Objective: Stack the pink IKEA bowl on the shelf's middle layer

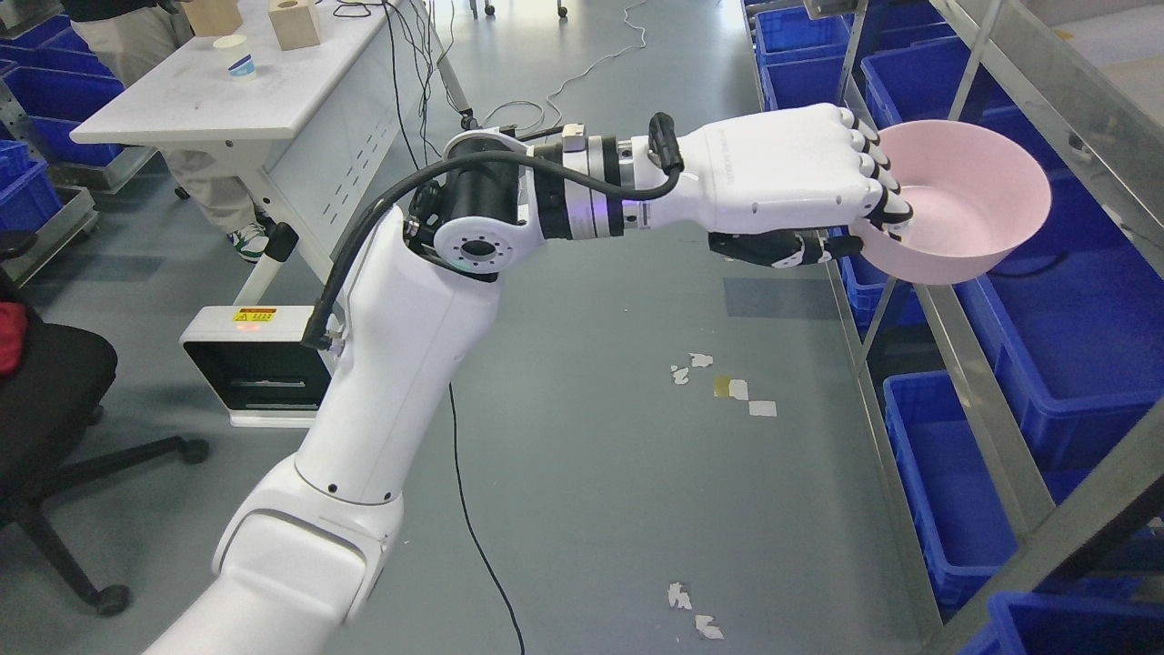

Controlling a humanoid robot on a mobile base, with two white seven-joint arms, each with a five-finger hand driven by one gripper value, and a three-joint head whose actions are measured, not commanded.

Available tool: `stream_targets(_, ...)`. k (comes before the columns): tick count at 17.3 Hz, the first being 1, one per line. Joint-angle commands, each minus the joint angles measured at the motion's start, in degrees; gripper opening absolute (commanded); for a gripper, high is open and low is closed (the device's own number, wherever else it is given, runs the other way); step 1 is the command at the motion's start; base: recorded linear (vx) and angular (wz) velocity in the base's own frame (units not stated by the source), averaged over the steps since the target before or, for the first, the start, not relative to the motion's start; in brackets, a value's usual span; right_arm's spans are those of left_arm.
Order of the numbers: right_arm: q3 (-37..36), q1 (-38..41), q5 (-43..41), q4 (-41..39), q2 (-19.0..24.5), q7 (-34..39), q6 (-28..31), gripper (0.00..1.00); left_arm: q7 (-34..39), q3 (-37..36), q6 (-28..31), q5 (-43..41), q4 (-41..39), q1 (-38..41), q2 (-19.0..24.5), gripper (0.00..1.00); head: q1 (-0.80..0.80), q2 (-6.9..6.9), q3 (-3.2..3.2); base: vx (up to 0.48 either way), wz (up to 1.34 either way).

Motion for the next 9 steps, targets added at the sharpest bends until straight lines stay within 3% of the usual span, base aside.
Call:
stream_targets(1, 0.26, -0.01, 0.02, -1.00, -1.00, 0.03, 0.02, 1.00, 0.00, -0.08, -0.01, 0.28, -0.56, 0.04, 1.01, 0.03, 0.00, 0.00, 0.00, 0.209, 0.03)
stream_targets(9, 0.26, -0.01, 0.02, -1.00, -1.00, 0.03, 0.02, 1.00, 0.08, -0.08, -0.01, 0.37, -0.56, 0.22, 1.01, 0.03, 0.00, 0.00, 0.00, 0.248, 0.01)
